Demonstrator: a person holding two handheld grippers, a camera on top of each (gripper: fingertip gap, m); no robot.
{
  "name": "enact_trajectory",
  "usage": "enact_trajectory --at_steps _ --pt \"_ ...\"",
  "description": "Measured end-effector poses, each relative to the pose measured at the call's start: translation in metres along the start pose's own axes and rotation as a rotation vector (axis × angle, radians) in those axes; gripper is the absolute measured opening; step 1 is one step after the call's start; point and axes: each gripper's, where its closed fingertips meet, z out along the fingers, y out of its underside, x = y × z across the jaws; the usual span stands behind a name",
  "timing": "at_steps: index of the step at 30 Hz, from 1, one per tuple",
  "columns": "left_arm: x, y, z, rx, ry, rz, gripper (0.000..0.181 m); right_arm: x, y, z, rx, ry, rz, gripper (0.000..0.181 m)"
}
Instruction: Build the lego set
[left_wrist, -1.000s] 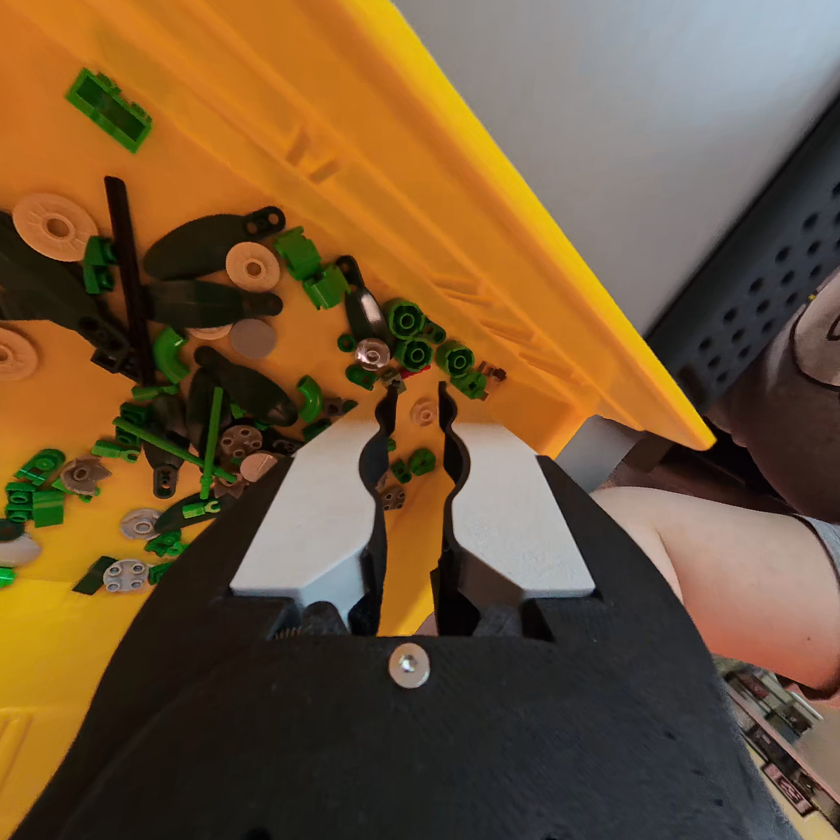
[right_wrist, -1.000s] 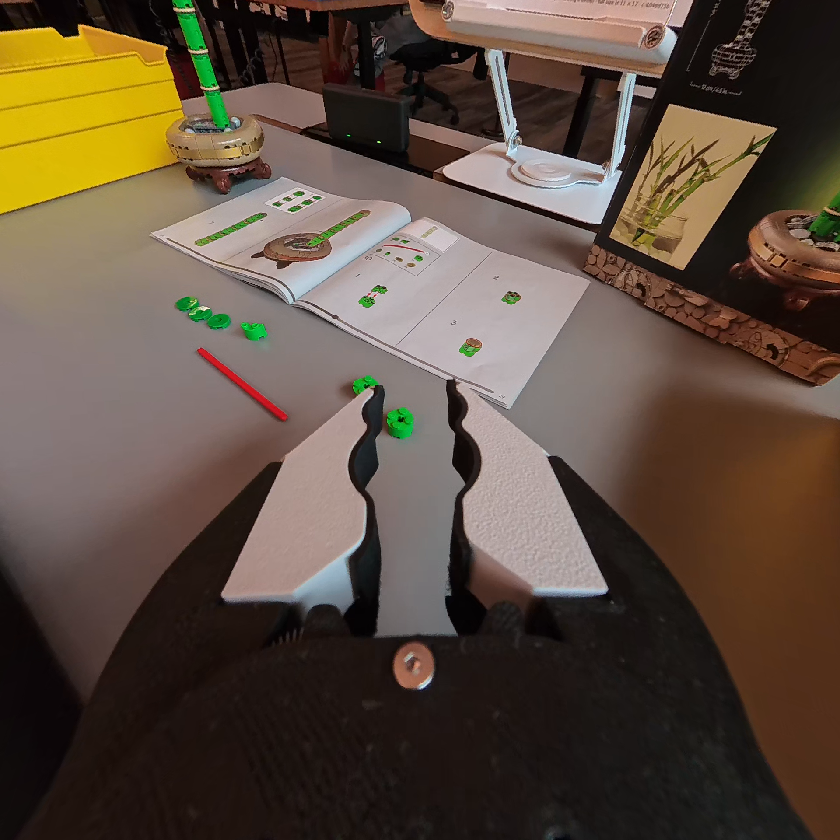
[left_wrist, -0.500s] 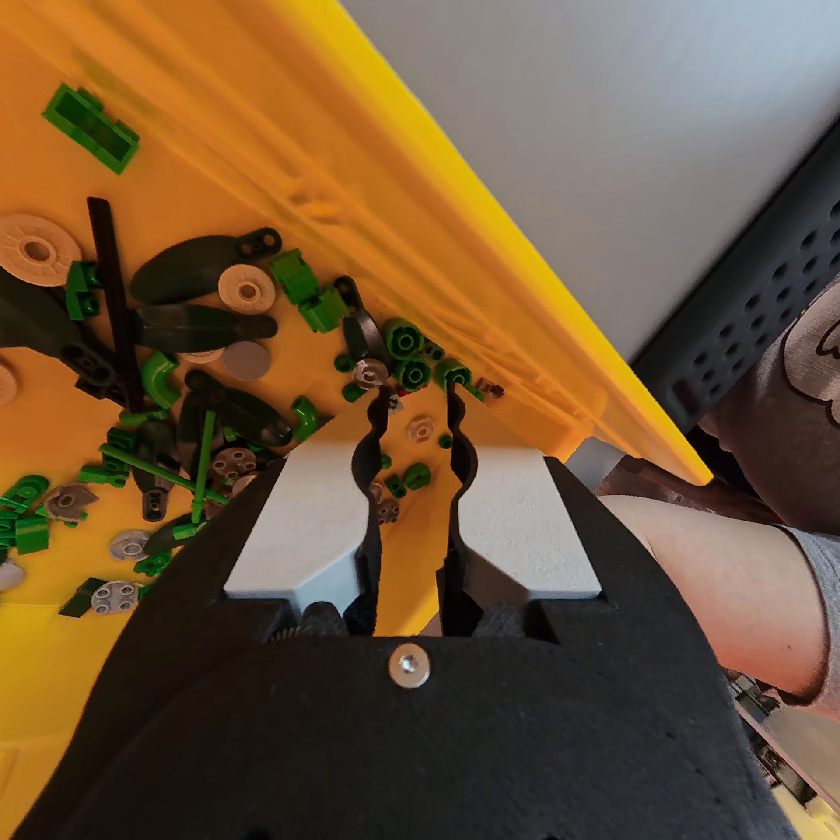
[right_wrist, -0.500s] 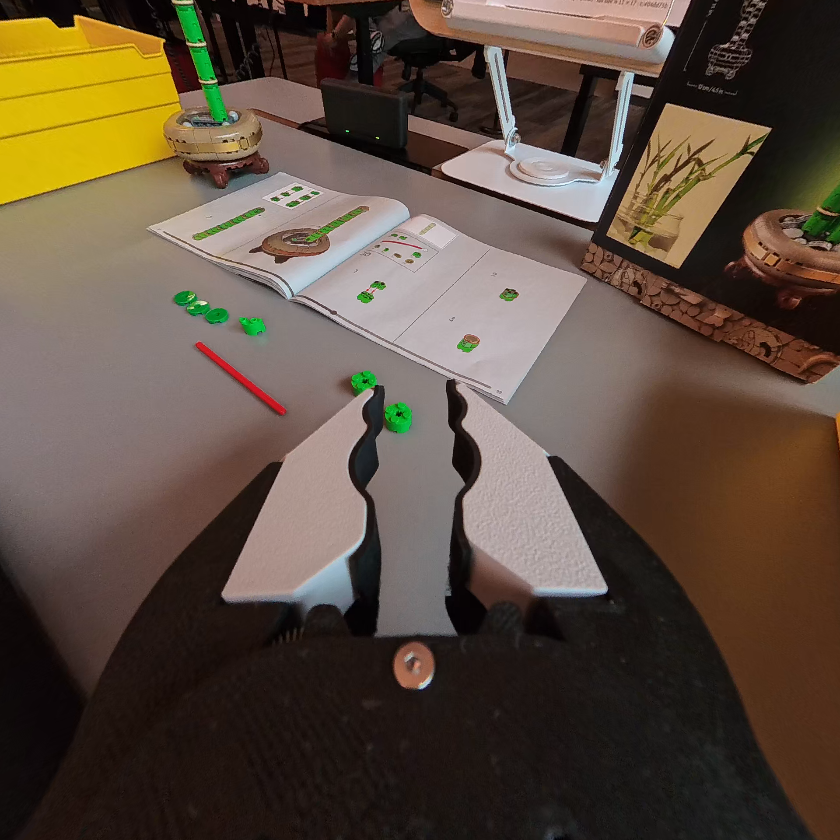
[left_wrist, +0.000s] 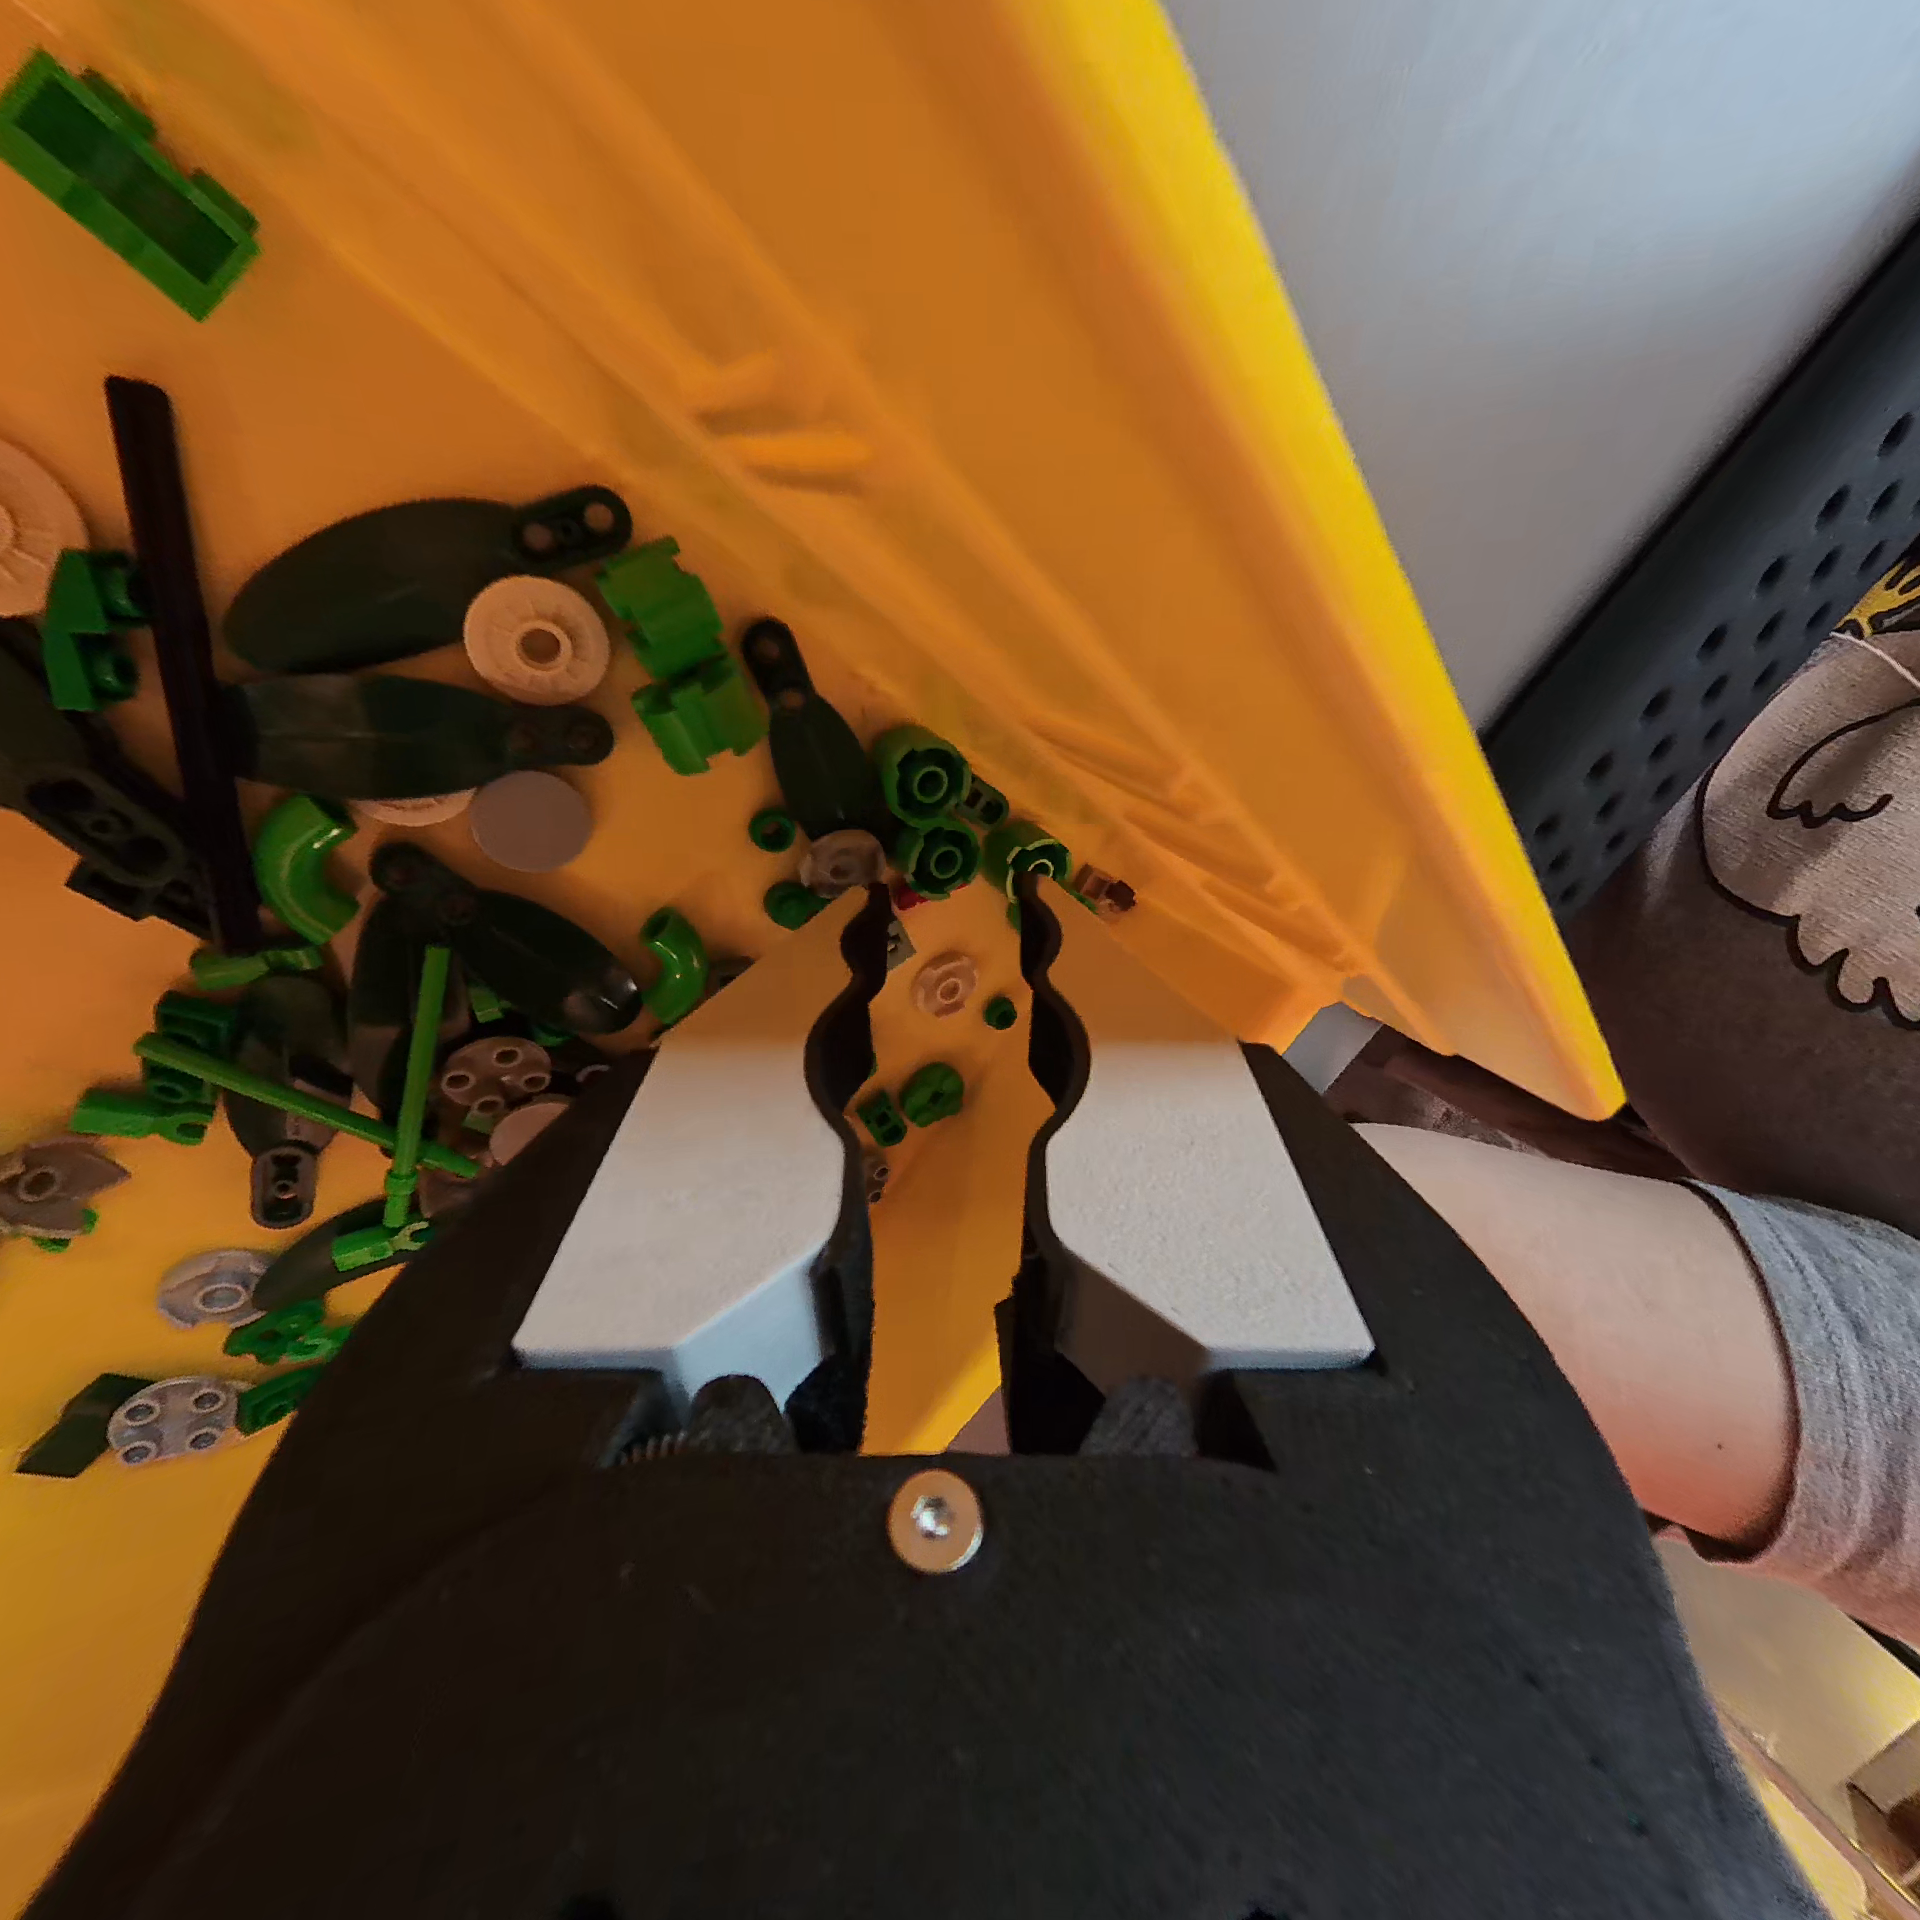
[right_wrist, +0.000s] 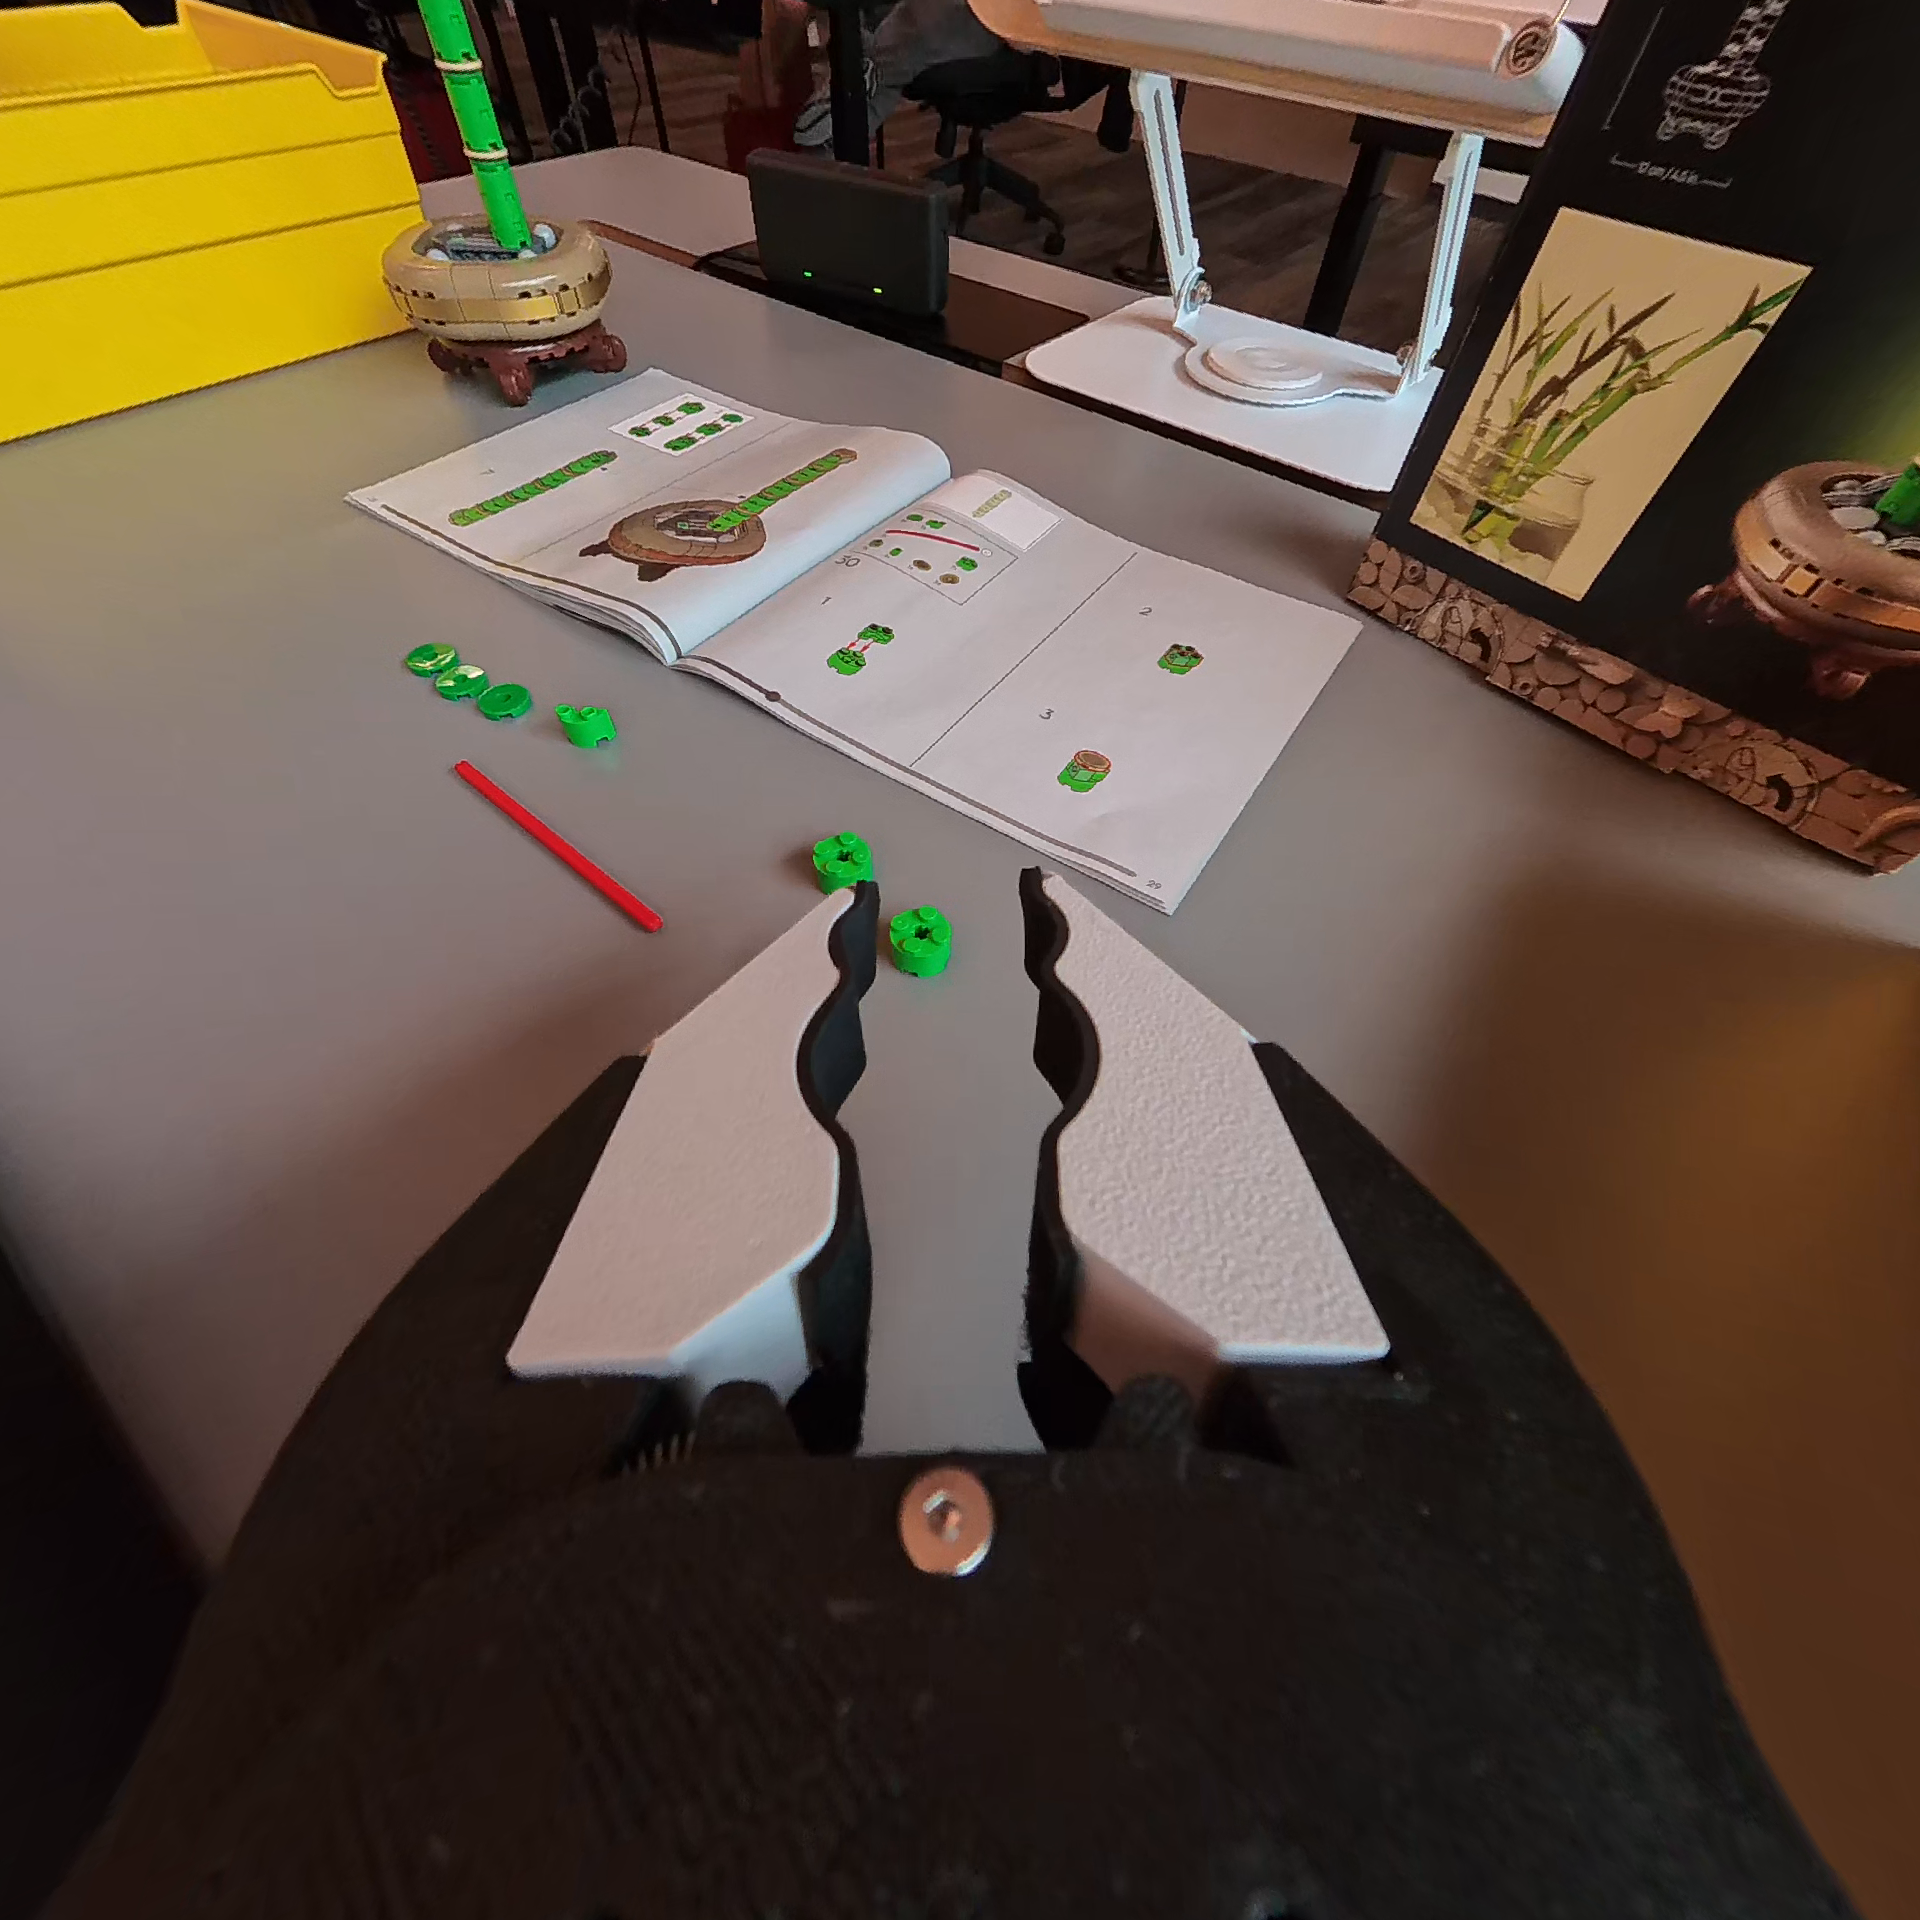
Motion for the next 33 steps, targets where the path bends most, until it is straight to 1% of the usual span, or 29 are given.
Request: enact_trajectory --at_steps 22,33 --pt "-0.0046 -0.0007 0.0026 -0.043 0.002 -0.109 0.017 -0.0025 0.0039 0.0018 -0.021 -0.01 -0.006 0.028" --pt "-0.0049 -0.0002 0.0024 -0.044 0.043 -0.119 0.015 -0.0048 0.0081 0.0039 -0.043 -0.021 -0.012 0.028"
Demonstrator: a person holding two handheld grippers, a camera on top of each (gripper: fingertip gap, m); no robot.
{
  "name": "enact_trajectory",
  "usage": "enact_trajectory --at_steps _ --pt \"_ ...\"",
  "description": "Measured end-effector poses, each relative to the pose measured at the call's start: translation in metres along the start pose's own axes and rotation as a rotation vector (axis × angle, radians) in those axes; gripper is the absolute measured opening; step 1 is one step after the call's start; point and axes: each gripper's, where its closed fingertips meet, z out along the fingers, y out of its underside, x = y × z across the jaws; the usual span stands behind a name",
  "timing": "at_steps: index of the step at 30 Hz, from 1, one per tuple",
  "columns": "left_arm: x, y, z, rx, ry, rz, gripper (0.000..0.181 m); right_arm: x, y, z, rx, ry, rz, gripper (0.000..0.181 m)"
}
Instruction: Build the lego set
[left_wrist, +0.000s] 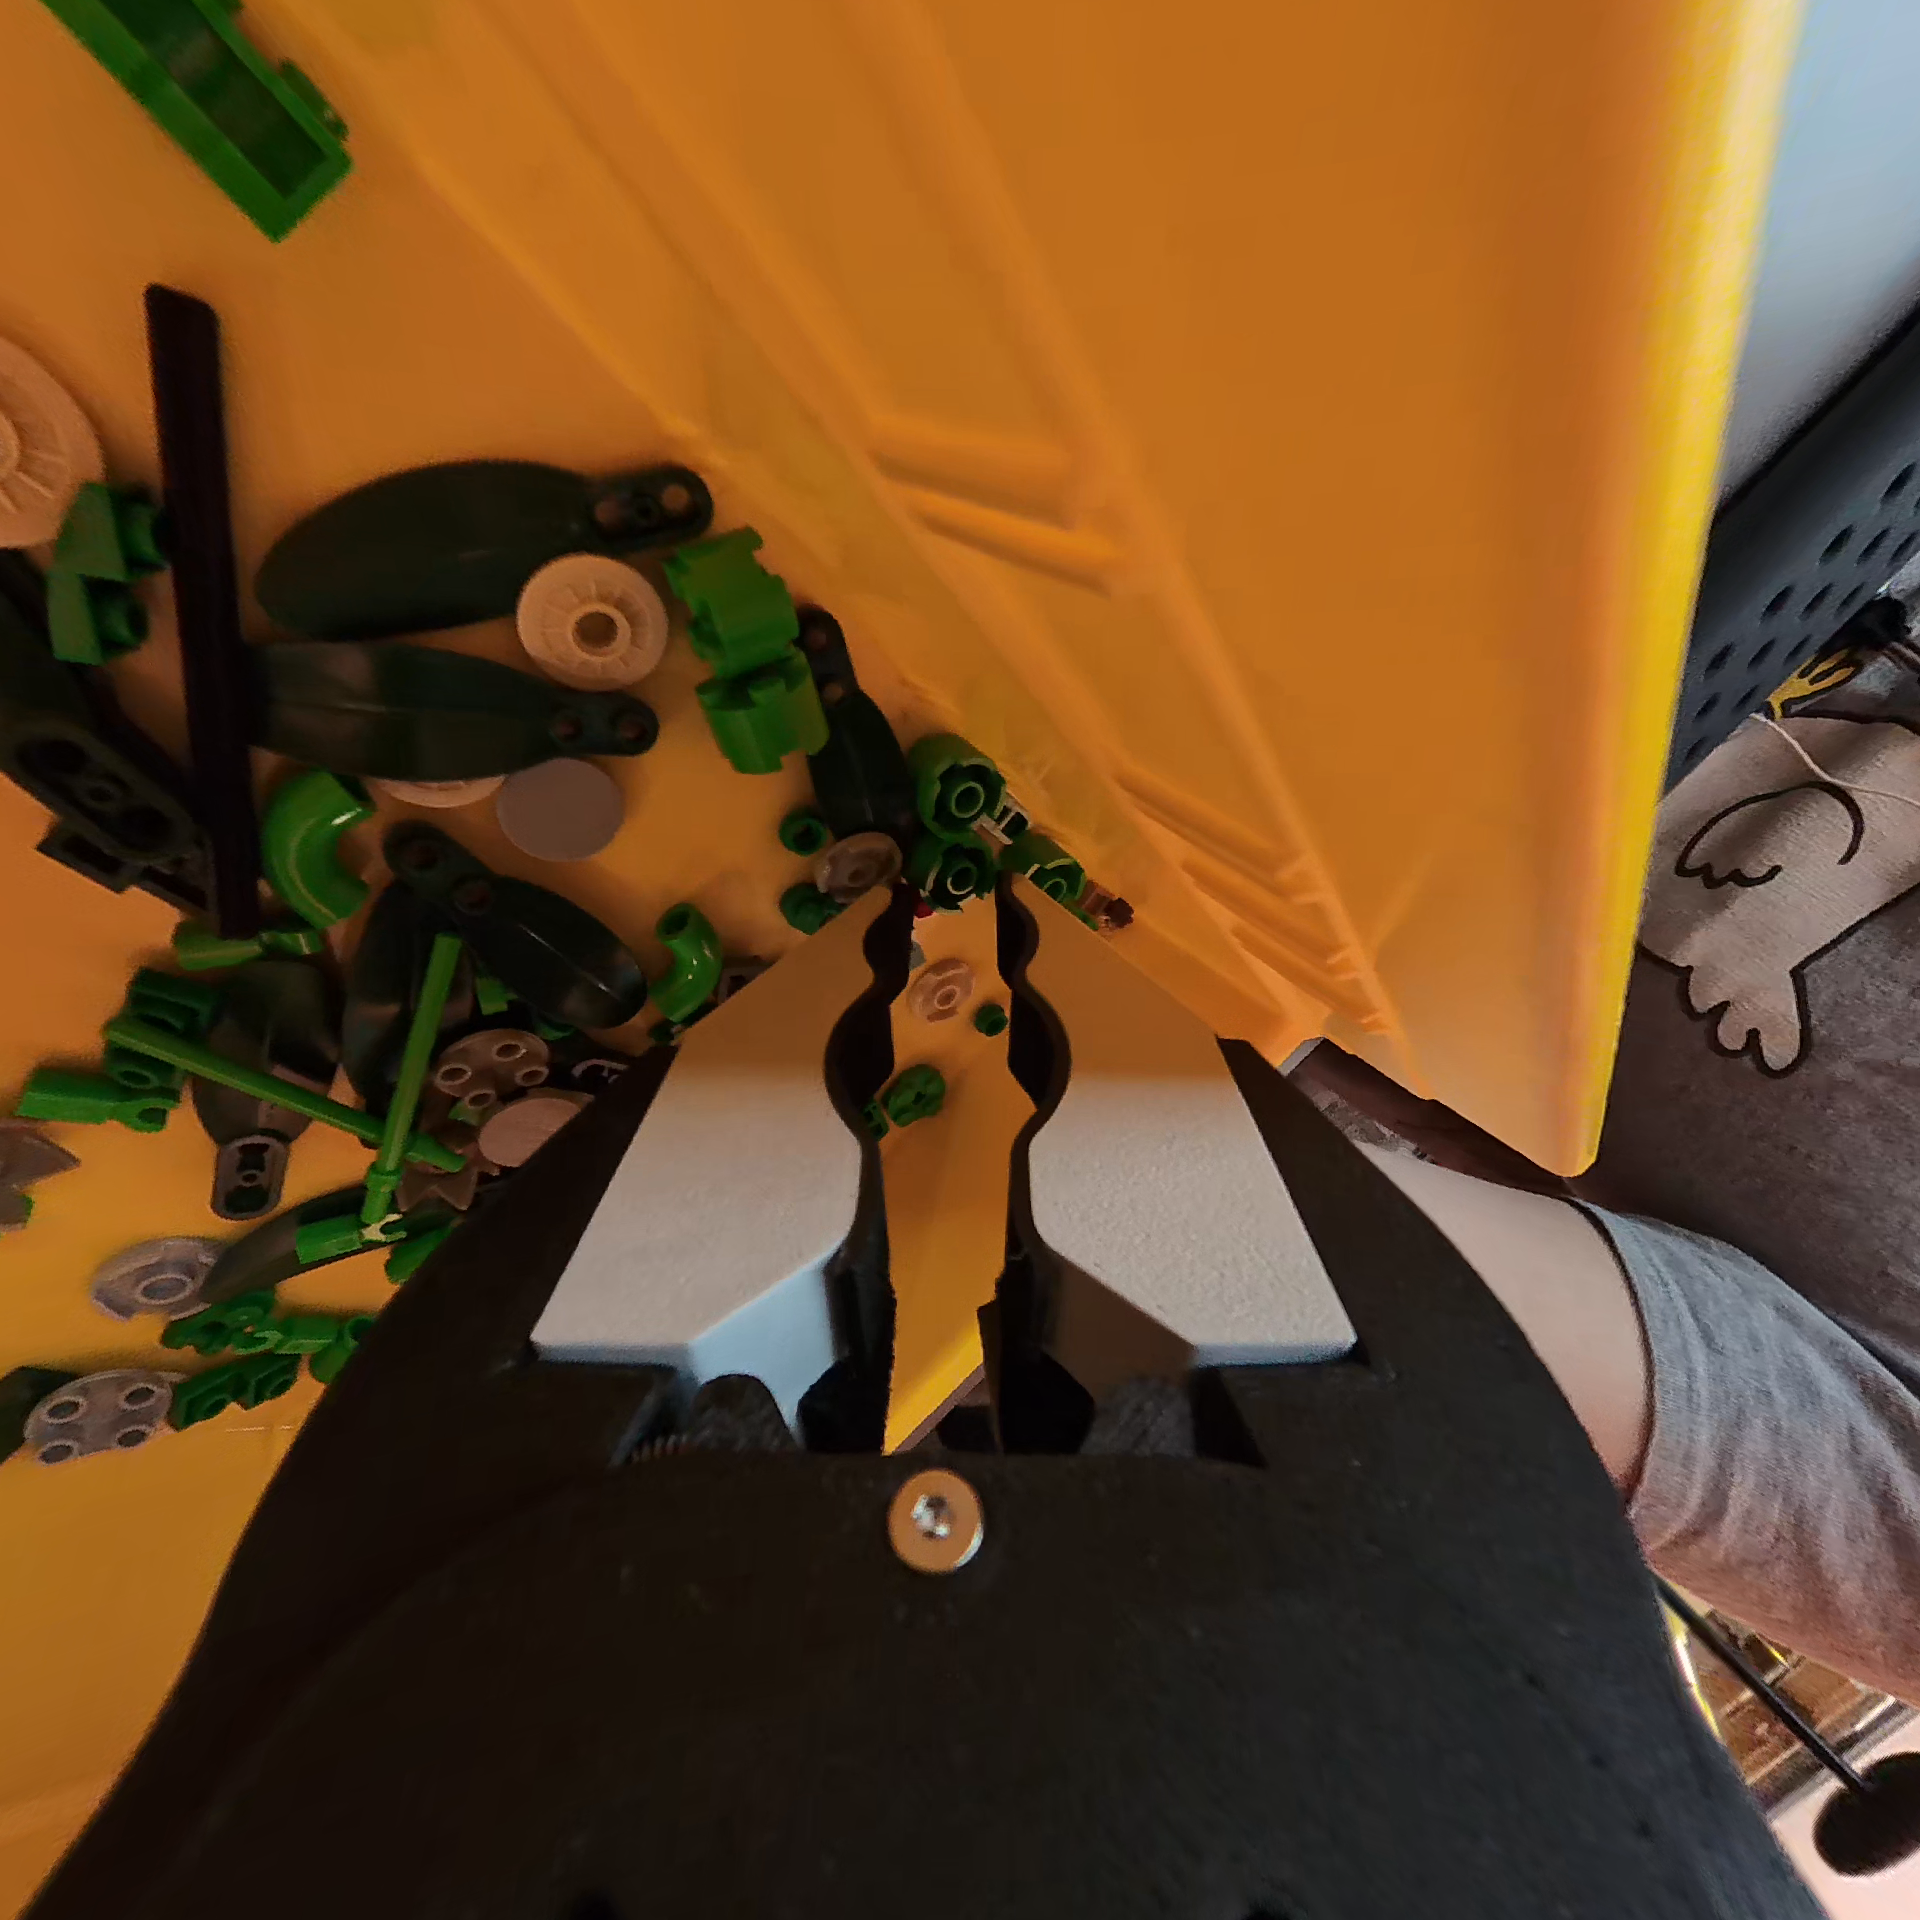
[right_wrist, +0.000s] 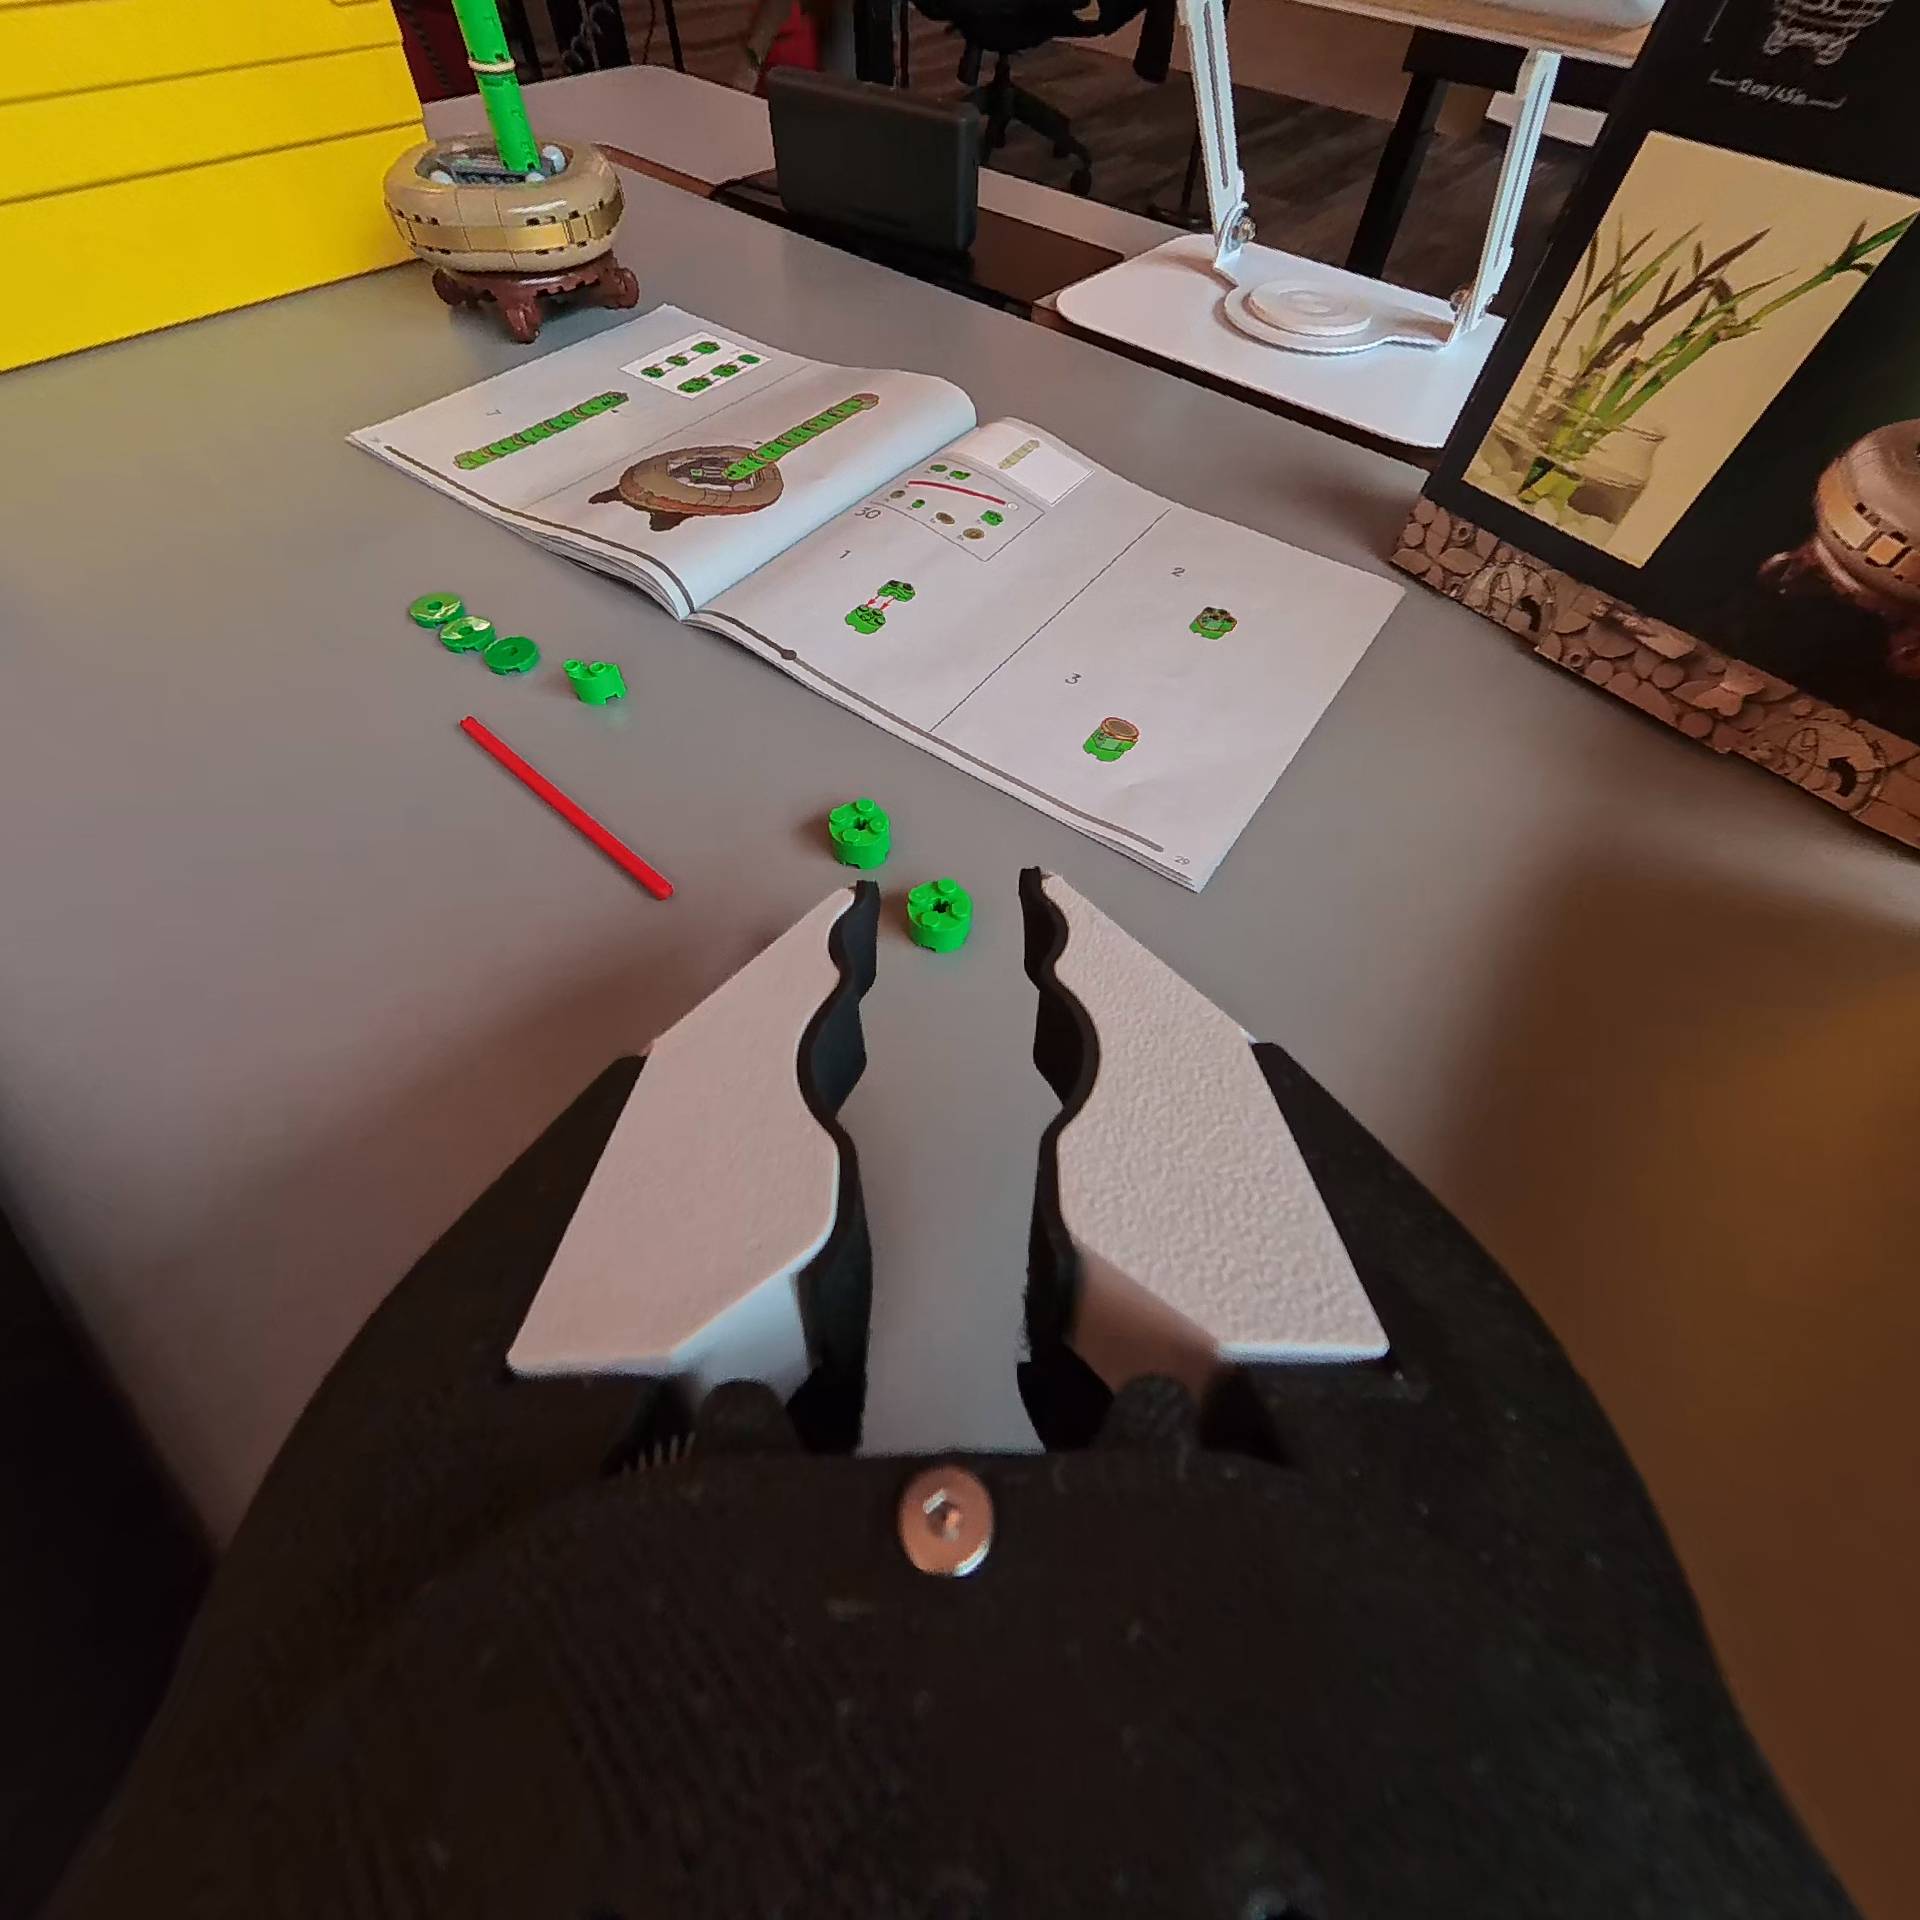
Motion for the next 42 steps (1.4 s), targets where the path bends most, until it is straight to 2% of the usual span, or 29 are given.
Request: enact_trajectory --at_steps 4,7,11,14,17,19,22,25,31,37,40,42 --pt "-0.002 0.006 -0.002 -0.024 -0.011 0.016 0.014 -0.001 0.002 0.001 -0.008 -0.007 -0.002 0.028" --pt "0.001 0.006 -0.014 0.049 0.013 0.048 0.014 -0.003 0.003 0.002 -0.014 -0.01 -0.004 0.028" --pt "-0.004 0.003 -0.049 0.247 -0.07 0.103 0.014 -0.004 0.002 0.003 -0.013 -0.013 -0.006 0.028" --pt "0.002 -0.007 -0.094 0.488 -0.156 0.169 0.014 -0.006 0.0 0.003 -0.005 -0.011 -0.012 0.028" --pt "0.036 -0.02 -0.14 0.735 -0.197 0.312 0.014 -0.008 -0.001 0.005 -0.005 -0.009 -0.021 0.028" --pt "0.075 -0.033 -0.167 0.89 -0.183 0.43 0.014 -0.008 -0.002 0.005 0.0 0.003 -0.034 0.028" --pt "0.146 -0.056 -0.175 0.972 -0.07 0.564 0.013 -0.008 -0.007 0.004 0.02 0.013 -0.042 0.028" --pt "0.203 -0.091 -0.14 0.902 -0.005 0.611 0.014 -0.008 -0.009 0.002 0.031 0.03 -0.062 0.028" --pt "0.295 -0.158 -0.034 0.691 0.131 0.682 0.014 0.01 -0.016 -0.013 0.084 0.124 -0.042 0.028" --pt "0.333 -0.244 0.054 0.499 0.052 0.691 0.013 0.025 -0.027 -0.031 0.177 0.191 0.033 0.027" --pt "0.332 -0.284 0.077 0.468 -0.036 0.675 0.013 0.025 -0.027 -0.036 0.184 0.208 0.017 0.027" --pt "0.33 -0.301 0.09 0.433 -0.045 0.649 0.013 0.024 -0.028 -0.037 0.194 0.207 0.017 0.027"
